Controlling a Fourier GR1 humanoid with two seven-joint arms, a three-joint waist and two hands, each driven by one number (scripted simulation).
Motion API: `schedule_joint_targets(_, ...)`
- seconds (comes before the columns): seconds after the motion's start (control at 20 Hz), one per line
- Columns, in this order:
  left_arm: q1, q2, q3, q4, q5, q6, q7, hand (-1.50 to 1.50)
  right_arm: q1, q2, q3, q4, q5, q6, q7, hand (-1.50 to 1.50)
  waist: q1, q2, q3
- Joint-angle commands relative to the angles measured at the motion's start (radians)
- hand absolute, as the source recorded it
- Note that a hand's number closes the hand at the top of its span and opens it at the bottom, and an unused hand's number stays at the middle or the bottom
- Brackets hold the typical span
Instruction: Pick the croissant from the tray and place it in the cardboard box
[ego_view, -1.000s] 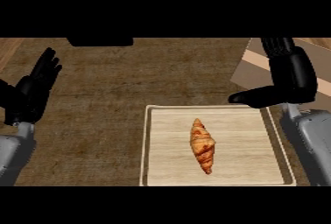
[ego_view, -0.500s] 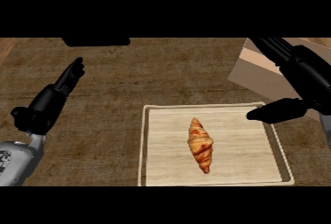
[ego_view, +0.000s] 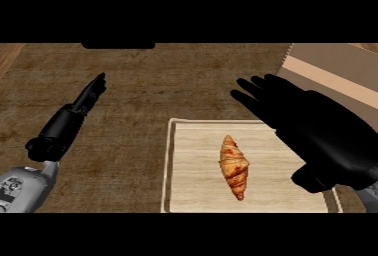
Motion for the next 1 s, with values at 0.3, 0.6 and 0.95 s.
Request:
schedule_joint_targets(0.3, -0.037, -0.026, -0.002, 0.023, -0.023, -0.021, 0.003, 0.0, -0.166, 0.3, 0.261, 0.0, -0.036, 0.38, 0.539, -1.5, 0.01, 0.005, 0.002)
schedule_joint_targets(0.6, 0.023, -0.036, 0.004, 0.02, -0.039, -0.008, -0.041, 0.0, -0.181, 0.437, 0.318, 0.123, -0.067, 0.415, 0.696, -1.5, 0.005, 0.003, 0.002)
schedule_joint_targets(0.95, 0.017, -0.027, 0.034, -0.009, -0.03, -0.019, -0.015, 0.0, -0.134, 0.57, 0.39, 0.21, -0.043, 0.373, 0.812, -1.5, -0.001, 0.003, 0.004)
